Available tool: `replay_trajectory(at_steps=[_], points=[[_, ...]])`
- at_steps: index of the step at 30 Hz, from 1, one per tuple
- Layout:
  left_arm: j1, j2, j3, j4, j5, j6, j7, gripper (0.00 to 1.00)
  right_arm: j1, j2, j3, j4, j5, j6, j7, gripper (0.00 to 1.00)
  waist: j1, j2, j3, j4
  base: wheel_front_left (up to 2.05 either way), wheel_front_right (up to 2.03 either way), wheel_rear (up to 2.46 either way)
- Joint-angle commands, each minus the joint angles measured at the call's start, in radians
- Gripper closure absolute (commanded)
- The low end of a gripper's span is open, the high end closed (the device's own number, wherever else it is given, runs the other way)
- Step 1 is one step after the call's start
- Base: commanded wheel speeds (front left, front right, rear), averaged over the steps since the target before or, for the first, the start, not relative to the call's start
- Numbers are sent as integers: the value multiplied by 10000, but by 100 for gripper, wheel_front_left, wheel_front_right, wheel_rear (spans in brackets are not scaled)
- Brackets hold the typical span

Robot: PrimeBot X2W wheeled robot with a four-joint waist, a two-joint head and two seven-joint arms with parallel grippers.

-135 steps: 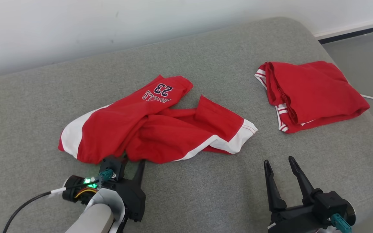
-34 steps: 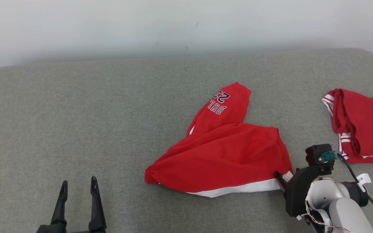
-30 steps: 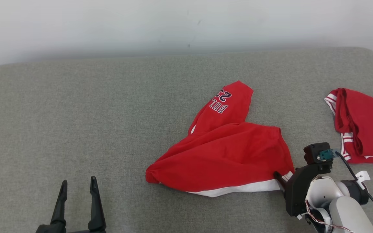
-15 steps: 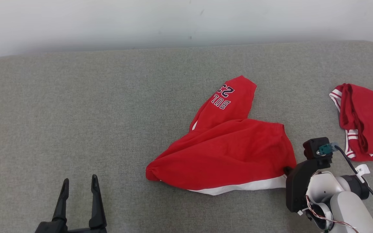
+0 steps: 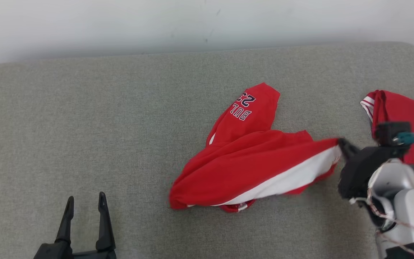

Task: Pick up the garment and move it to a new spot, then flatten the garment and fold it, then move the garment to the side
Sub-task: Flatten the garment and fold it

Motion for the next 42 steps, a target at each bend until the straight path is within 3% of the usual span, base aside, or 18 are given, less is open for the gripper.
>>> replay_trajectory(at_steps=[1, 12, 18, 19, 20, 24, 32, 37, 42], points=[[-105, -27, 39, 11, 121, -55, -27, 0, -316, 109, -302, -1, 204, -28, -183, 100, 0, 0, 32, -13, 0, 0, 0], [-269, -74, -119, 30, 186, -331, -27, 0, -2208, 124, -1492, 1125, 68, -26, -1253, 100, 0, 0, 176, 353, 0, 0, 0], [-260, -74, -660, 207, 67, -648, -27, 0, -1732, -431, -1789, 1820, -1667, -28, -1055, 100, 0, 0, 83, 667, 0, 0, 0], [-279, -81, -701, 247, 48, -658, -27, 0, -1622, -438, -1898, 1941, -2004, -28, -1066, 4, 0, 0, 69, 704, 0, 0, 0], [-295, -83, -741, 278, 34, -661, -27, 0, -1571, -389, -2029, 1990, -2295, -26, -1192, 0, 0, 0, 58, 735, 0, 0, 0], [-229, -85, -837, 379, -14, -633, -27, 0, -1145, 120, -2519, 1900, -2913, -26, -1809, 0, 0, 0, -20, 739, 0, 0, 0], [37, -86, -1385, 848, -42, -951, -27, 0, 466, 1248, -2442, 166, -2084, -26, -3643, 0, 0, 0, -397, 461, 0, 0, 0], [-148, -85, -1769, 1206, -169, -1111, -27, 0, 1841, 1414, -2084, -1166, -1474, -26, -4616, 0, 0, 0, -615, 200, 0, 0, 0], [-271, -83, -1731, 1402, -223, -1002, -27, 0, 3006, 1417, -1222, -1754, -738, -26, -5709, 0, 0, 0, -760, -282, 0, 0, 0]])
